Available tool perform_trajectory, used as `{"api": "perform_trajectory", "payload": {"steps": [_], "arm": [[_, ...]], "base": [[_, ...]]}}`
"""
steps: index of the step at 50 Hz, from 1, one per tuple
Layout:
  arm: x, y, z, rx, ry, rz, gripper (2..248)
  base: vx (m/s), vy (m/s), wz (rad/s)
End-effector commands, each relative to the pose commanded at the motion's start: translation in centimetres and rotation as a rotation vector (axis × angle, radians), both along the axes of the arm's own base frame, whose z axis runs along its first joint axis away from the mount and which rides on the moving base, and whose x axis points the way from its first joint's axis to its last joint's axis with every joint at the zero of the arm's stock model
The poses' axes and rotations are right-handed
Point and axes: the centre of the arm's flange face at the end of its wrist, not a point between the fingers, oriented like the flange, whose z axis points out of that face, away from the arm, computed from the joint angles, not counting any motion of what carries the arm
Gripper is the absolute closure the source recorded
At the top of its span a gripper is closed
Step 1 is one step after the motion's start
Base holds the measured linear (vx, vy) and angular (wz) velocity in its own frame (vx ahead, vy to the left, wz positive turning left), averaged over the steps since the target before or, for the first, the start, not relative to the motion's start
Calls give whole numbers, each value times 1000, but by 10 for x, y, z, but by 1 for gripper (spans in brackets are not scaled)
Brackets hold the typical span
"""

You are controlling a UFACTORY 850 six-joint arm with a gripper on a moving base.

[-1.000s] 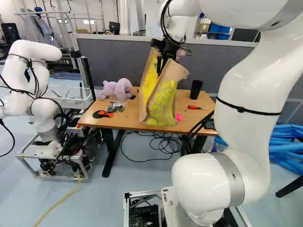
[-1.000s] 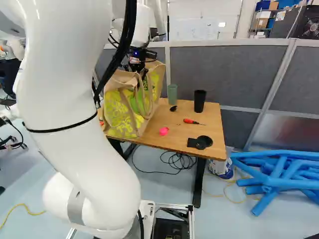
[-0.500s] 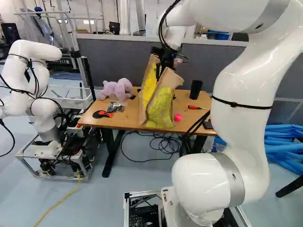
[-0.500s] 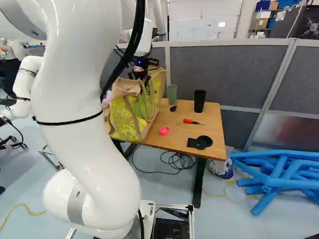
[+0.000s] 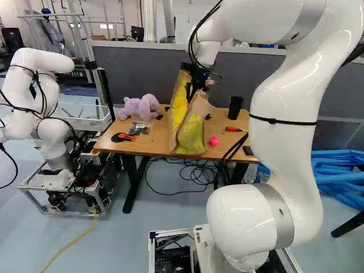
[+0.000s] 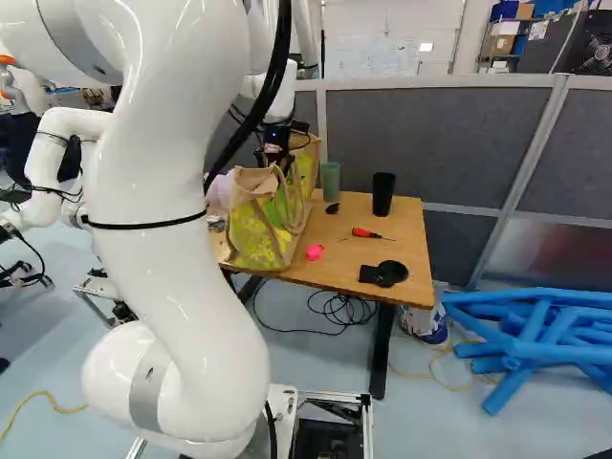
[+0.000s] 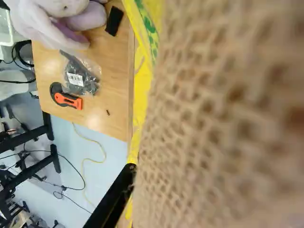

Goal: Pick up the bag on the ground and place it on the table

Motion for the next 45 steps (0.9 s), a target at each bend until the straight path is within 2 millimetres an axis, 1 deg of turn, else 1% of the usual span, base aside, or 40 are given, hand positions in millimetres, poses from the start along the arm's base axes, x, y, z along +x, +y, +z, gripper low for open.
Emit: {"api": "perform_trajectory", "payload": {"steps": [8,27,28,32,33,37,38,43,44,45], "arm": [[6,0,-8,-3,-9,-5,228],[8,-1,-10,-4,-10,-5,228],[8,-1,-10,-4,-10,-5,210],[8,-1,-10,-4,-10,-5,210],[8,-1,-10,-4,-10,-5,176],[8,-1,-10,-4,-10,-5,176],[8,-1,-10,-4,-10,-5,142],[8,-1,-10,-4,-10,-5,142],[8,-1,-10,-4,-10,-5,106],[8,-1,-10,-4,-10,-5,106]], "base": [[0,0,0],[0,0,0],[0,0,0],[0,0,0],[0,0,0],[0,0,0],[0,0,0],[0,0,0],[0,0,0],[0,0,0]]}}
